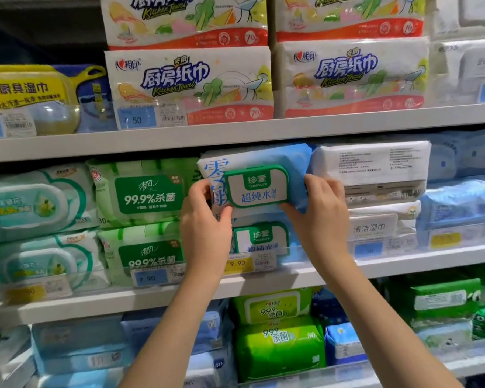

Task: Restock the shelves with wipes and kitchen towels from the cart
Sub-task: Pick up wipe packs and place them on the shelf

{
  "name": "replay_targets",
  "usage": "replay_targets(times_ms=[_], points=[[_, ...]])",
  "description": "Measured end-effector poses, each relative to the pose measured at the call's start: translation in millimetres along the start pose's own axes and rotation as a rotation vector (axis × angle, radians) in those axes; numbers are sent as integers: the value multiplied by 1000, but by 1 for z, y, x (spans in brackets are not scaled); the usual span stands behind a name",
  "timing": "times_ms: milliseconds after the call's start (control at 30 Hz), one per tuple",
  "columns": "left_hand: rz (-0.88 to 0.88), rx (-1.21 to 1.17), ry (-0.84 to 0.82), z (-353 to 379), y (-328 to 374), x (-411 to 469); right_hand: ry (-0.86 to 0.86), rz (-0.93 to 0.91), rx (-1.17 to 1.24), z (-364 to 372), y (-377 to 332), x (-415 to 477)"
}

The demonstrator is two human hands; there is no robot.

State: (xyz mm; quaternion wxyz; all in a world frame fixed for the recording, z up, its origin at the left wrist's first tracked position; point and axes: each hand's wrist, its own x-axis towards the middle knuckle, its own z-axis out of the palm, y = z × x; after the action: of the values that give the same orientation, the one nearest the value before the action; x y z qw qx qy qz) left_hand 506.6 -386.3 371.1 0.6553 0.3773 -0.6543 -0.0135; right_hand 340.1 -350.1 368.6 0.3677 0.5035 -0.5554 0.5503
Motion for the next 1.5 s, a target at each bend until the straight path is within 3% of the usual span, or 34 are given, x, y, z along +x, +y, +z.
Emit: replay_targets(times_ms=[200, 500, 733, 1167, 1500], points=[[139, 143, -44, -1, 1, 6, -47, -48, 1, -7, 3, 2], [220, 161, -54, 1, -5, 11, 36, 17, -120, 7, -1, 8], [311, 275, -43, 5, -10, 15, 52, -45, -171, 15, 0, -5], [408, 393, -23, 12, -20, 16, 29, -137, -337, 17, 6, 1], [346, 332, -35, 12, -19, 7, -53, -117, -213, 9, 7, -9]])
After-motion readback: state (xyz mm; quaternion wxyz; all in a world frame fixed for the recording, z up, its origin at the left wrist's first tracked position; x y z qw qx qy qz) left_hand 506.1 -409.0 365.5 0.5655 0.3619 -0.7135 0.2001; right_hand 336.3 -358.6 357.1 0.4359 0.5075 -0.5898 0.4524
